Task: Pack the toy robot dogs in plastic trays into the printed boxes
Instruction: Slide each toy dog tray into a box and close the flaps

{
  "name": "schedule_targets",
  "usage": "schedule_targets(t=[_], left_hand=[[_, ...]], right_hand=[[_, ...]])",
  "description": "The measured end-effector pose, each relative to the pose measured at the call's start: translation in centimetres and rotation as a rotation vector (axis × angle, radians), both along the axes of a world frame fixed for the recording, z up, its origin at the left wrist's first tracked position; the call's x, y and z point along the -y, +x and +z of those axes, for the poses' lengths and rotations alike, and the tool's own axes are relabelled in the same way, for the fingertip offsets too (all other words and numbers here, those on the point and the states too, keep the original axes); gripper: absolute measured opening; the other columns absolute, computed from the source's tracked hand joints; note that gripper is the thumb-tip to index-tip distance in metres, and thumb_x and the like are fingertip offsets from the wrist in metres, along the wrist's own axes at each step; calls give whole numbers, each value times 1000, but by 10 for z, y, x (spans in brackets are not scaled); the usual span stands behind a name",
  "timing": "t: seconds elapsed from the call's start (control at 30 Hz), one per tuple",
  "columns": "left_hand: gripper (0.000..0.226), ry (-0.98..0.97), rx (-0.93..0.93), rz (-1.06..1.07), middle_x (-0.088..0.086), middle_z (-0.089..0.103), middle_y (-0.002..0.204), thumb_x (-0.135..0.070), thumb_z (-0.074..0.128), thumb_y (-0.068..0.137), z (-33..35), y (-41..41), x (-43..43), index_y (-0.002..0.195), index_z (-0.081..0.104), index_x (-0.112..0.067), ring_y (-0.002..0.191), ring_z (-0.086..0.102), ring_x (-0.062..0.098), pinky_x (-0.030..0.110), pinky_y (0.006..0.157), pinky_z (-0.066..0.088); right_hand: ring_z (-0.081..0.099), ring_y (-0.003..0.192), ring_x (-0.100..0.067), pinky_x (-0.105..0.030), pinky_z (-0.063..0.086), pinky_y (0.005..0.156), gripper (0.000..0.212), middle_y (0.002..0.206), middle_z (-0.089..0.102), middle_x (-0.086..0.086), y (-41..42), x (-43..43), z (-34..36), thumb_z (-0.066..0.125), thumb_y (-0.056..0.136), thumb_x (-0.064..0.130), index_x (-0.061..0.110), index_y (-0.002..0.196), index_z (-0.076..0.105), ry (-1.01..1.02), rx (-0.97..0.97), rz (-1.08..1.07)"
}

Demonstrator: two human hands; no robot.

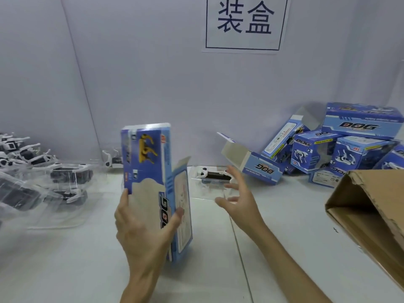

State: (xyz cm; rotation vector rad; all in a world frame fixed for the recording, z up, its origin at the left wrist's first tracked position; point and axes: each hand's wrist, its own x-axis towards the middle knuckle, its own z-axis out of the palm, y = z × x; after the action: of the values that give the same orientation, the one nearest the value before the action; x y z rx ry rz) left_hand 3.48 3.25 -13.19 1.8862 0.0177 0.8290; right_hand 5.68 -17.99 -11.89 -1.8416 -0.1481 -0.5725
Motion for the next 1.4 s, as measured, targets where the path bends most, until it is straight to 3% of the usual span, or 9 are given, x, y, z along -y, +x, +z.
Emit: schedule_targets(t=[0.1,0.23,0.43,0.57,0.73,0.93,1.13,1.3,1.4], left_hand=[[126,-54,-5,1,5,38,150,-81,63,51,0,-2,0,154,25,-18,140,33,24,51,114,28],[127,-54,-14,-12,5,38,151,-81,62,50,1,-4,2,154,25,-18,141,33,23,52,113,27],[126,-77,-13,-28,3,38,151,-81,63,51,1,-4,1,154,24,-20,141,34,22,53,114,27],[125,-103,-9,-65,0,36,152,-81,65,51,1,-3,-1,154,23,-24,142,34,21,59,115,31],[124,-140,-6,-66,-2,35,153,-80,66,51,1,-1,-3,154,24,-25,143,32,20,60,115,31],[121,-201,-4,-156,-9,35,151,-78,70,51,0,0,-4,153,25,-31,141,35,15,58,113,36],[121,-82,7,-231,-18,33,152,-75,71,52,2,-2,-3,155,23,-32,141,34,12,59,113,35],[120,84,43,-262,-12,34,154,-73,69,52,1,-6,0,154,24,-31,136,33,8,49,115,29],[116,42,14,-403,-24,32,152,-70,75,49,2,-7,2,149,22,-44,138,36,7,52,116,33]], right_hand=[[31,145,-13,-34,36,114,94,165,13,15,10,28,-21,66,84,8,29,159,14,-461,-70,-182],[22,147,-15,-34,32,112,100,166,-6,18,20,39,-42,62,87,20,32,159,-7,-662,-272,-149],[46,121,-22,-34,38,99,69,130,48,3,25,36,-29,68,85,26,26,149,42,-704,-102,-365],[44,105,-17,-30,27,82,33,100,42,12,23,35,-24,70,82,38,34,114,67,-807,-59,-460],[46,109,-14,-28,23,87,21,104,51,16,10,39,-20,75,61,40,30,75,64,-677,46,-273],[-4,154,-13,-47,5,121,65,159,16,15,5,39,-10,74,58,66,47,114,47,-751,-343,-115],[49,124,-6,-34,35,104,36,138,49,18,-13,53,14,87,63,35,50,88,66,-529,-310,-149],[63,109,-18,-16,52,79,16,116,68,-5,-28,69,39,79,69,-10,5,75,78,27,-122,-151],[65,94,-12,-6,47,68,17,110,71,-15,-41,74,71,73,71,-17,-1,68,74,97,52,-186]])
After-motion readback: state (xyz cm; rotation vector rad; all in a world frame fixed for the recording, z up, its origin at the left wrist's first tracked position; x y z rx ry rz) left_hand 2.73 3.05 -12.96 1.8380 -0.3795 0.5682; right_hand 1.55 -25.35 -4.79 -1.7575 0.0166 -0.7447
